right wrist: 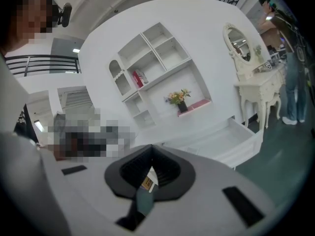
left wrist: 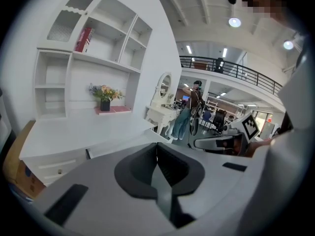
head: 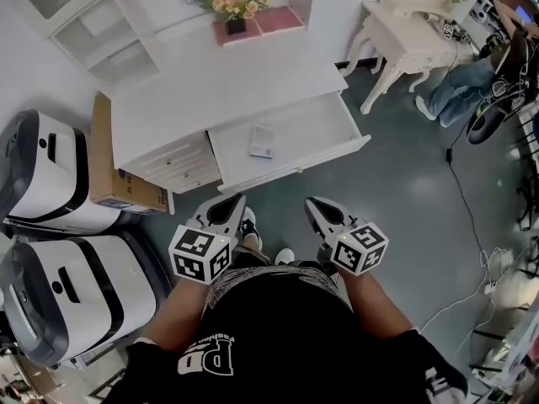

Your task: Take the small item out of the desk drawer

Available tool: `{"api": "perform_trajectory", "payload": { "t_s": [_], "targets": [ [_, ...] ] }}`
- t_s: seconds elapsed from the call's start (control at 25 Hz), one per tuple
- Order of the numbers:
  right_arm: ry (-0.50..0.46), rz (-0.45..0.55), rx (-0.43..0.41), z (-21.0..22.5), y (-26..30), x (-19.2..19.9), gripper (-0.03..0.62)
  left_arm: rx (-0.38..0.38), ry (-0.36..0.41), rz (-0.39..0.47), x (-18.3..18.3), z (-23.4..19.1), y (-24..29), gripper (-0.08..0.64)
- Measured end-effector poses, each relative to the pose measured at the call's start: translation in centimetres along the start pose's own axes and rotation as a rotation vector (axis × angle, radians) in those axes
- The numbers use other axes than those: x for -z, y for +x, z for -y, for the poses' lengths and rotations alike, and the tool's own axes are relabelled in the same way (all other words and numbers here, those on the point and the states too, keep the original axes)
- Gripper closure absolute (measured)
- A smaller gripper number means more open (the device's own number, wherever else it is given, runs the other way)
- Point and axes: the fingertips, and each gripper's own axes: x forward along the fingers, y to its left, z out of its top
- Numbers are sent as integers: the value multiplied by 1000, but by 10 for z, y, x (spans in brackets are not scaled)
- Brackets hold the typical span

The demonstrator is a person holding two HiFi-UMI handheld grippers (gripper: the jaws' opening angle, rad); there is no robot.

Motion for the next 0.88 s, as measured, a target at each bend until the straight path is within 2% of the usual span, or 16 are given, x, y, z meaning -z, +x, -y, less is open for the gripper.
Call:
{"api": "perform_trajectory", "payload": {
  "t_s": [0.28,0.88],
  "targets": [
    [-21,-53,19,9,42,-20,583,2,-6,12,-23,-42,24,545],
    [-49,-178,52,42,163,-61,583,-5,-60,-73,-31,-156,88,545]
  ]
}}
